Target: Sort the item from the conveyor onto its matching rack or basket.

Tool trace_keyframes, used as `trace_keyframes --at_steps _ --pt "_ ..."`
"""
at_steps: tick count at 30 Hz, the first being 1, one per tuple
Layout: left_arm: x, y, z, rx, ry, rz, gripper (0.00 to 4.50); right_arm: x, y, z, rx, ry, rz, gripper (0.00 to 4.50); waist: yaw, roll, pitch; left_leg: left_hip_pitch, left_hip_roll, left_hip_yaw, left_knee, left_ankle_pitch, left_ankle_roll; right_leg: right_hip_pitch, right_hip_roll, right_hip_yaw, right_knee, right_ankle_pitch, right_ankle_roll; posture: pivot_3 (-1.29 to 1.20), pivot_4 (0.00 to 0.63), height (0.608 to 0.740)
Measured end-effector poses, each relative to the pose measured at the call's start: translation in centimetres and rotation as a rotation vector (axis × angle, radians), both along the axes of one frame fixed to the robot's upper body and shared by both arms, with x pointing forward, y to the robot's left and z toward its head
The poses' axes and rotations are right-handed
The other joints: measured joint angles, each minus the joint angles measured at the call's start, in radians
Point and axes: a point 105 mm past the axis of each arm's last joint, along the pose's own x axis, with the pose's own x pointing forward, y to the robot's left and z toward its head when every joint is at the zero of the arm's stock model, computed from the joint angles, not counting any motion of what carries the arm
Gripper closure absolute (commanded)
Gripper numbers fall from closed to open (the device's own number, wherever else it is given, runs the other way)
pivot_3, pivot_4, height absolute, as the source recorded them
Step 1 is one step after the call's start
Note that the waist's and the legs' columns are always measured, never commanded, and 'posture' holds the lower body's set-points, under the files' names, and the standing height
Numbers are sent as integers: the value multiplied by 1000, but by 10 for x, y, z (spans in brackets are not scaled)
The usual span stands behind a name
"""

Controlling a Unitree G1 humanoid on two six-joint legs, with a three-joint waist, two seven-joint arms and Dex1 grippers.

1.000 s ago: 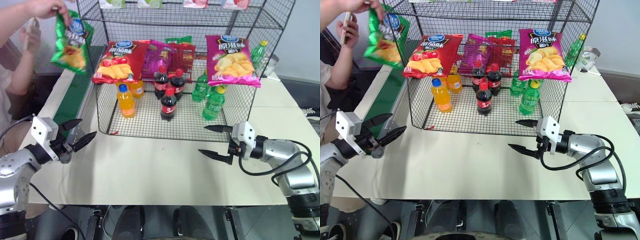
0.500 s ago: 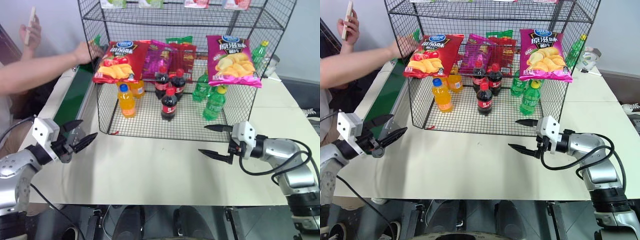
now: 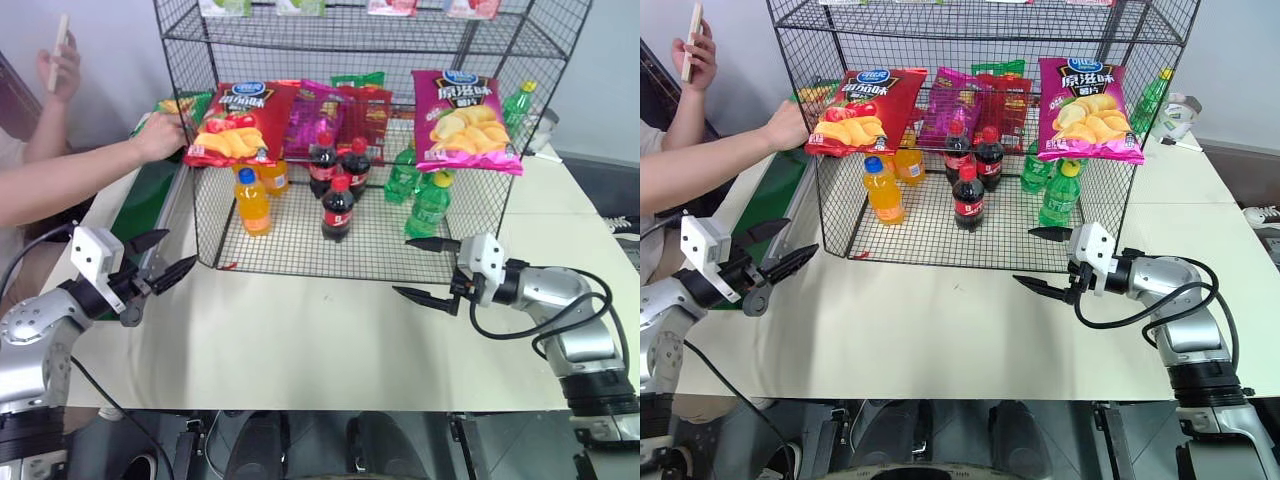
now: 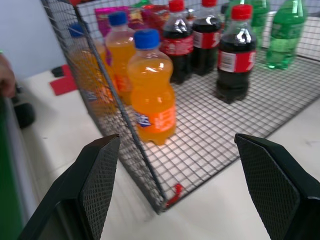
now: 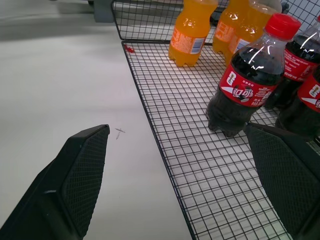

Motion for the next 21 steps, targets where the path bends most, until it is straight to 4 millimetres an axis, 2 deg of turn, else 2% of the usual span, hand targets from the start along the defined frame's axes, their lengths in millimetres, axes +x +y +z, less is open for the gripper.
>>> trace_keyframes --at_steps 6,10,21 --pt "-5 3 -3 7 27 -10 597 0 3 -1 9 3 4 19 -2 0 0 0 0 0 0 0 0 0 0 0 0 0 0 0 150 739" --pt "-8 6 -10 0 60 4 597 0 12 -5 39 11 13 19 -2 0 0 0 0 0 0 0 0 0 0 0 0 0 0 0 150 739" --pt "-15 13 -10 18 52 60 597 -3 20 -6 43 27 28 19 -1 0 0 0 0 0 0 0 0 0 -1 0 0 0 0 0 150 739"
